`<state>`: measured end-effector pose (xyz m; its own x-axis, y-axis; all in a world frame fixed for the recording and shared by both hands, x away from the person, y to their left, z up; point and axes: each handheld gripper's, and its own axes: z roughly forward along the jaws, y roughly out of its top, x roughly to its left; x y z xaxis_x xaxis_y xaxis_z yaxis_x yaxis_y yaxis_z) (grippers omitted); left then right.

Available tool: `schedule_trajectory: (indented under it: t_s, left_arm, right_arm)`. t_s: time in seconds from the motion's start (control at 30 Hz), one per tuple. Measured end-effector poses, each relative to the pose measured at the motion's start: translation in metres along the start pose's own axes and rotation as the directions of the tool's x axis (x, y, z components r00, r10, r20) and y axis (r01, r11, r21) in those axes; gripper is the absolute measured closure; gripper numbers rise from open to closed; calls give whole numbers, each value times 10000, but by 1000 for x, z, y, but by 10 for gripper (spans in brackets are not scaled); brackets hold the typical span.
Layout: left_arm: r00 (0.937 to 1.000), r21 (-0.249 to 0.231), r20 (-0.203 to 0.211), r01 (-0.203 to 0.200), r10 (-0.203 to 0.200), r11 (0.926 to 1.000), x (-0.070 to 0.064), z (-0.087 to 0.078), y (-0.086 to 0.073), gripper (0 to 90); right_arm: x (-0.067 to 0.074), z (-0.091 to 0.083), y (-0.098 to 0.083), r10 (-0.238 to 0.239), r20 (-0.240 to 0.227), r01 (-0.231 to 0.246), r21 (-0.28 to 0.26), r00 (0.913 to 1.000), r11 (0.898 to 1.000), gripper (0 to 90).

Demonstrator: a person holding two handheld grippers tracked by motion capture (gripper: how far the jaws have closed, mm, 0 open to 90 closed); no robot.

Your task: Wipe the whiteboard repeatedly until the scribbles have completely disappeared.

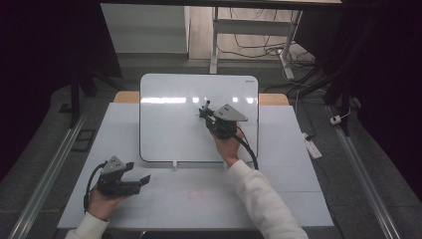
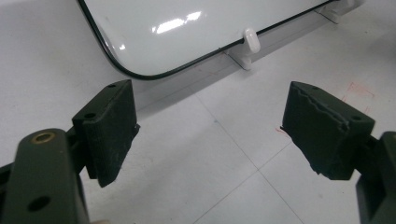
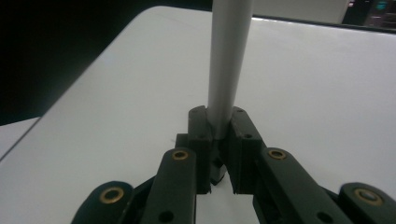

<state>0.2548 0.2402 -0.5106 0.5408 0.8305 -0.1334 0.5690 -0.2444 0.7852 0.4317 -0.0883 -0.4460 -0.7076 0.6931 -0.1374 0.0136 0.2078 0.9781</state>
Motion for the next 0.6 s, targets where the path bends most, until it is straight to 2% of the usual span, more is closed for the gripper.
schedule_trajectory:
  t_s: [0.07,0.13,0.33,0.4,0.47,0.6]
  left_arm:
    - [10000,-8,-3,9,-9,10000,0,0,0,185]
    - [10000,-17,-23,-4,4,10000,0,-1,0,186]
    - [10000,-14,-68,29,-29,10000,0,-1,0,185]
    - [10000,6,-62,43,-42,10000,1,0,0,185]
    - [10000,0,-58,52,-52,10000,1,0,-1,185]
    - [10000,-26,-40,29,-29,10000,1,-1,-1,185]
  right_arm:
    - [-6,-5,0,28,147,-28,8,9999,10000,810]
    - [-6,-4,-1,156,124,-155,-34,9998,9999,810]
    - [15,18,-1,250,-468,-265,-304,9986,9992,810]
    - [20,21,0,95,-543,-111,-298,9985,9995,810]
    - [18,19,0,36,-571,-50,-248,9984,9997,809]
    - [2,5,2,-45,-47,44,-103,10000,9999,809]
